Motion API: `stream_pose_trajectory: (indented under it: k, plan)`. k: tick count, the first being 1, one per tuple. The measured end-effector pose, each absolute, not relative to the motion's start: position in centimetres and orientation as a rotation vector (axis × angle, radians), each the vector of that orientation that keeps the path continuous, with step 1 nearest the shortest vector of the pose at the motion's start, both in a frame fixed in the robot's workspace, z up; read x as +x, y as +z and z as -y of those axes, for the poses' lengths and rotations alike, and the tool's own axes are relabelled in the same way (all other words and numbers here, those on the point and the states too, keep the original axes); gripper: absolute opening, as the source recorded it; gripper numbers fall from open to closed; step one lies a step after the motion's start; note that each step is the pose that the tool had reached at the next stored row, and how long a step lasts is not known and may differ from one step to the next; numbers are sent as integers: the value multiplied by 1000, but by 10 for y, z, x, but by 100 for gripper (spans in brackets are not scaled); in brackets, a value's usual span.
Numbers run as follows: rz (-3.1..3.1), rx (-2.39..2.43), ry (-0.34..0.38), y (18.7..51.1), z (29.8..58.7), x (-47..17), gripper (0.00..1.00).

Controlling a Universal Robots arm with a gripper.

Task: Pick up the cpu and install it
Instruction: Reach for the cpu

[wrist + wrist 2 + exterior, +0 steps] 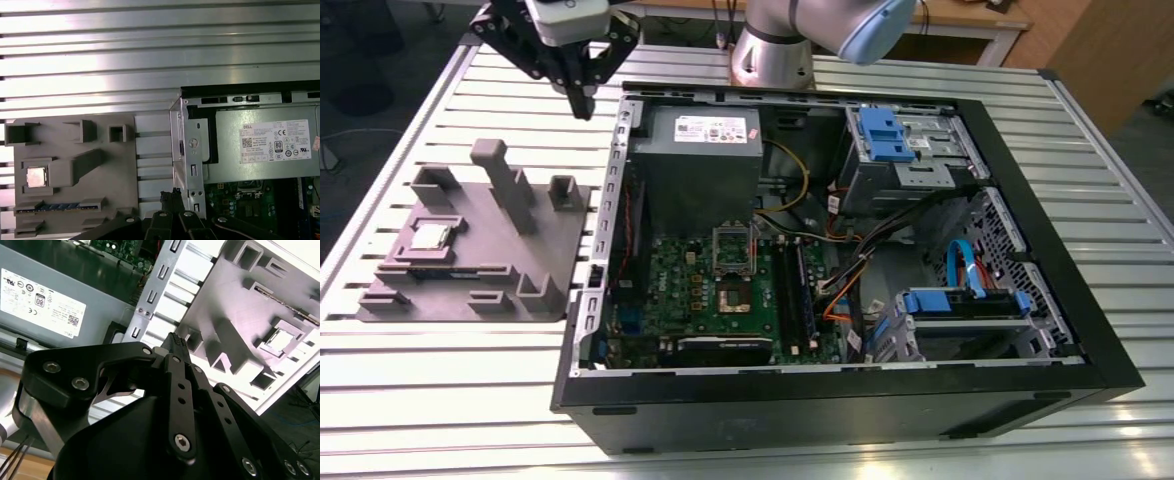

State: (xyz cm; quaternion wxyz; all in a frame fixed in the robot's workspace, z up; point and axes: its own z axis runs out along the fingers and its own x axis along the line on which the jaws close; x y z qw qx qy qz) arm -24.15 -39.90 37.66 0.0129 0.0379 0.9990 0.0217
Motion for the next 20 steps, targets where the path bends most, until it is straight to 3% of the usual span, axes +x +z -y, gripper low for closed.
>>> stream_pose_trajectory:
  k: [20]
  plan:
    - [-3114,118,68,373,399,-322,10]
